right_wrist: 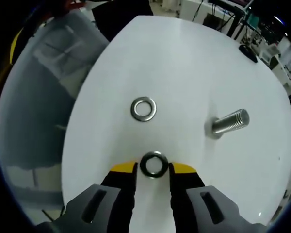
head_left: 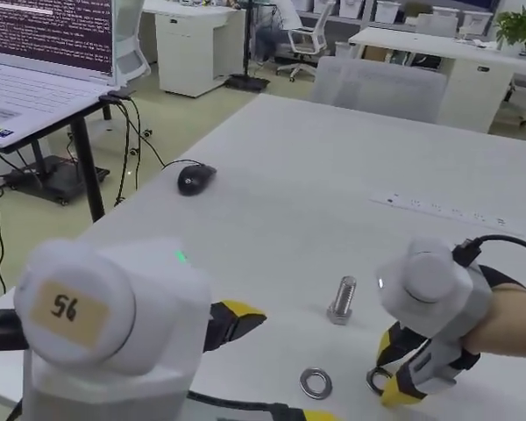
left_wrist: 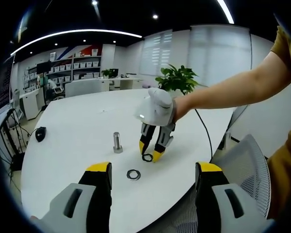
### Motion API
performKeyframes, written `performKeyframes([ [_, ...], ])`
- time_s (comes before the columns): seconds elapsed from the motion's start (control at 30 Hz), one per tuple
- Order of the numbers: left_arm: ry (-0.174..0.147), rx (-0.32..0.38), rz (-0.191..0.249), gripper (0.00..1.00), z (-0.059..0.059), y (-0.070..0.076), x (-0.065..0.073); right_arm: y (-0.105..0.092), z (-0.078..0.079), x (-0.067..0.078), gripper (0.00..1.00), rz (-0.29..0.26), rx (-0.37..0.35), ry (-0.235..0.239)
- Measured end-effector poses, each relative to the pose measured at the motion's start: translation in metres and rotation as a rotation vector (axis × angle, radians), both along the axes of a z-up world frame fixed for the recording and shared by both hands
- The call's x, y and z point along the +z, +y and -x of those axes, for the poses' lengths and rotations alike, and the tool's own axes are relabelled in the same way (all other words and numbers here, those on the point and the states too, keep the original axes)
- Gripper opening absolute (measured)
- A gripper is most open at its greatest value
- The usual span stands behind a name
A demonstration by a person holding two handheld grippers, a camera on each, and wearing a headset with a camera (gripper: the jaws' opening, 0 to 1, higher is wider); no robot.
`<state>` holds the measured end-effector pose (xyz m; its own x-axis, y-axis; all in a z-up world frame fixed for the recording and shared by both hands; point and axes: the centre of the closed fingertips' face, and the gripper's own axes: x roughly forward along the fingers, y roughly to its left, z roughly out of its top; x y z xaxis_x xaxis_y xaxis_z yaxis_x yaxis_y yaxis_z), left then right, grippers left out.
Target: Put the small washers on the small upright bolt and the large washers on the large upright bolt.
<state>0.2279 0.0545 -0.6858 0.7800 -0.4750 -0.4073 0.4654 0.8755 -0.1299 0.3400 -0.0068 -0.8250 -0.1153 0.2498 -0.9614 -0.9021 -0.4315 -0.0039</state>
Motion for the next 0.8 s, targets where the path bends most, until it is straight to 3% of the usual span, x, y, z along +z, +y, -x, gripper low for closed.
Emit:
performKeyframes([
  [0.8,0.000,-0.005,-0.002,0.69,0.0001,-0.0019,0.0021,0.0022,-0.0014,0.0011,0.22,0.029,-0.042,-0.021],
])
